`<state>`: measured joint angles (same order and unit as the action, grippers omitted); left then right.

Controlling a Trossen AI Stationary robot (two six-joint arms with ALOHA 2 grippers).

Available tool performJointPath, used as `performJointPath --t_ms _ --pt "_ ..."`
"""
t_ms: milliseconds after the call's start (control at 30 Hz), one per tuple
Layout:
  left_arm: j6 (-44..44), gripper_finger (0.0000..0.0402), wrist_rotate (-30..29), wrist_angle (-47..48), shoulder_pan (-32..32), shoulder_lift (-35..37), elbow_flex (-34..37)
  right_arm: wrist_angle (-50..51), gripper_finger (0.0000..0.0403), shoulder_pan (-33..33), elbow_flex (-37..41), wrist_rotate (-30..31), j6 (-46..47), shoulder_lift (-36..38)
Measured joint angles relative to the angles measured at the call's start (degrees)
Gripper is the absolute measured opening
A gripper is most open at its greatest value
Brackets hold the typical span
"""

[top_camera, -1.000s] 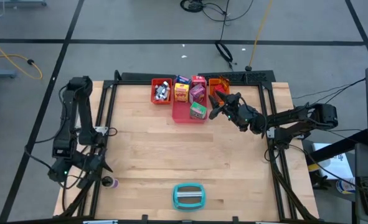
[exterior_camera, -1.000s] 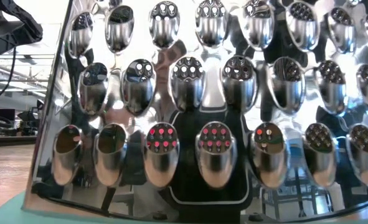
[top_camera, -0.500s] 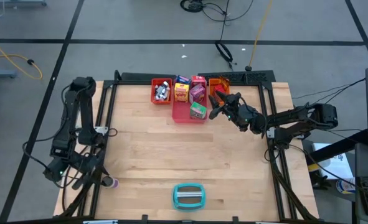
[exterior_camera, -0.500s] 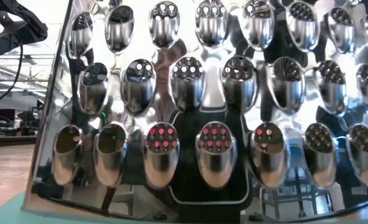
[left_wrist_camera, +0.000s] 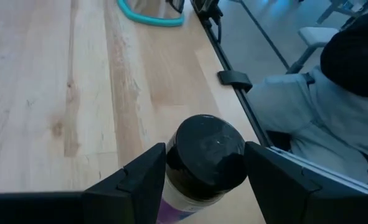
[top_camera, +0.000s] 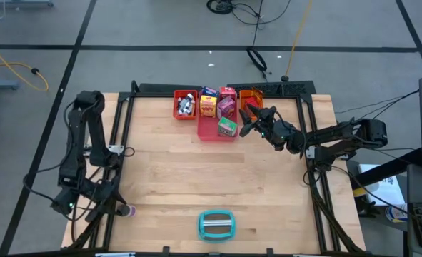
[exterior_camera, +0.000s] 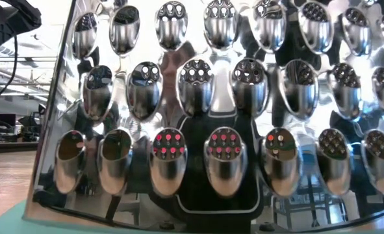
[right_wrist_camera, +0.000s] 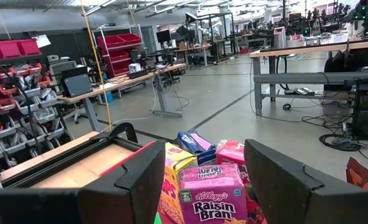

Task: Pick & Place Kitchen Items
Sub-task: Put the purple seasoning bottle into the orange bin

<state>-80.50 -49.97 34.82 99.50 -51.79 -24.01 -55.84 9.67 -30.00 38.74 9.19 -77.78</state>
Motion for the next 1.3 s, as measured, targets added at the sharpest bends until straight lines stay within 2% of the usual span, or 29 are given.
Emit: performJointPath --t_ms 500,767,900,1067,1300 --pt "0.28 0.0216 -1.31 -2.45 -0.02 -1.04 0.00 0.00 0.0210 0.00 0.00 0.00 0.00 0.00" --pt "9.39 0.0216 -1.97 -8.16 -0.04 -1.09 0.02 0.00 0.0210 0.00 0.00 0.00 0.00 0.00" --pt "10.54 0.0220 -1.99 -9.65 -0.04 -0.98 0.02 0.00 0.0210 -0.01 0.00 0.00 -0.01 0.00" --pt "10.05 0.0253 -2.63 -9.37 -0.17 -0.96 0.02 -0.01 0.0210 0.00 0.00 0.00 0.00 0.00" --pt "9.67 0.0345 -4.02 -9.22 -1.20 -0.81 0.02 0.00 0.0210 -0.02 0.00 0.00 0.00 0.00"
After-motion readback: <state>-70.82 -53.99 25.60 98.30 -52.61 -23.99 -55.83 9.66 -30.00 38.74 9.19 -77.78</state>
